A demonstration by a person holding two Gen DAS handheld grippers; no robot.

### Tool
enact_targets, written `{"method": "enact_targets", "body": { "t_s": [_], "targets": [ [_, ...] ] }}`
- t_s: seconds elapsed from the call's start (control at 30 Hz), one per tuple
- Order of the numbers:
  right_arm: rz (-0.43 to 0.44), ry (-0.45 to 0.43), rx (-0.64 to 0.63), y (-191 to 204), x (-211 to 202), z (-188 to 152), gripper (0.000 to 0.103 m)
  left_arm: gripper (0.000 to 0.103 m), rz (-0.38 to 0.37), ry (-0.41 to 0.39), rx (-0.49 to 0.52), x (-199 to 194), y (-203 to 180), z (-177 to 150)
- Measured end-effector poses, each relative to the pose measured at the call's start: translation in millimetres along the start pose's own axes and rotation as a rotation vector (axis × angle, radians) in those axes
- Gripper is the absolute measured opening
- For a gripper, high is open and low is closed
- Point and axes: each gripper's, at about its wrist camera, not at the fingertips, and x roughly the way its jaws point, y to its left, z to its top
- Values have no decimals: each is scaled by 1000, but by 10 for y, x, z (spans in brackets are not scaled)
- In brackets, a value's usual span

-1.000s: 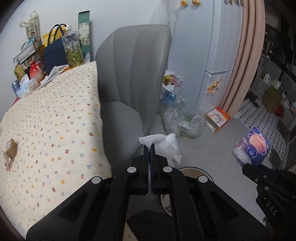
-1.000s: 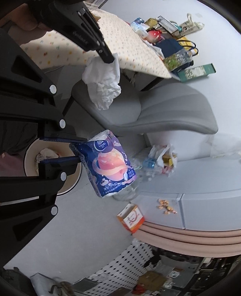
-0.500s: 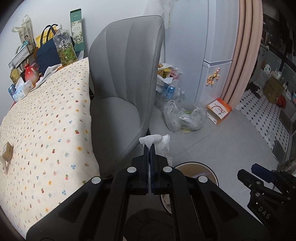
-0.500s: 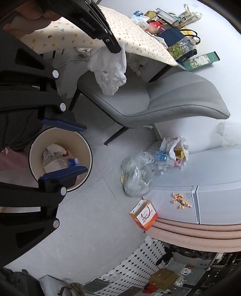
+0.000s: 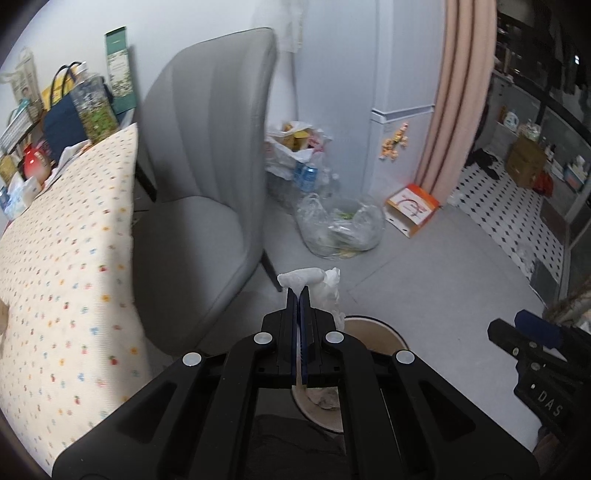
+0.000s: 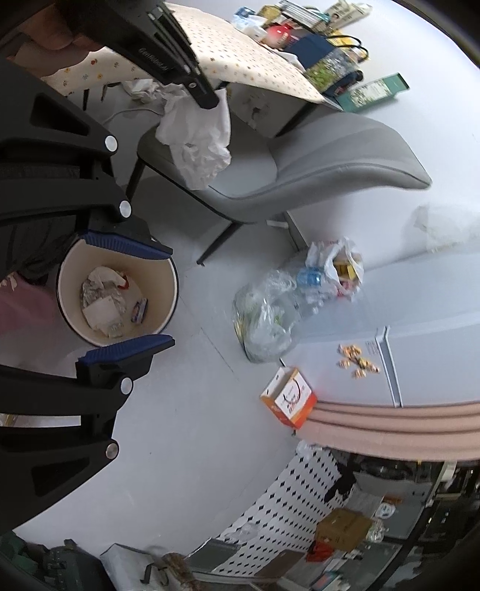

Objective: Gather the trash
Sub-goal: 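Open the left tool over the bin to drop the white plastic bag, then move both open tools back over the remaining trash on the table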

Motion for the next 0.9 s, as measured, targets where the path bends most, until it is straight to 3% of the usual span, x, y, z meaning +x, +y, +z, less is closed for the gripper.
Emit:
{"method": "enact_targets", "body": {
  "t_s": [0.27,0.33,0.4,0.47,0.73,0.8,0.9],
  "targets": [
    [-31,-21,36,-277,-125,-11,45,4,-107,72,74,113,-377,-79],
    [-29,-24,38,-293,-138,-20,45,10,-121,84,73,125,-381,-82],
    [-25,-25,38,-300,-142,-25,46,27,-126,77,68,102,-377,-83],
    [-22,-26,36,-273,-162,-22,46,37,-122,67,65,77,-371,-78],
    [-5,-36,17,-157,-217,6,47,54,-103,35,46,-15,-209,-74],
    [-1,-37,10,-109,-222,6,50,67,-81,16,36,-69,-123,-65],
    [7,-42,-12,39,-234,12,59,79,-50,-13,15,-148,31,-35]
  ]
}}
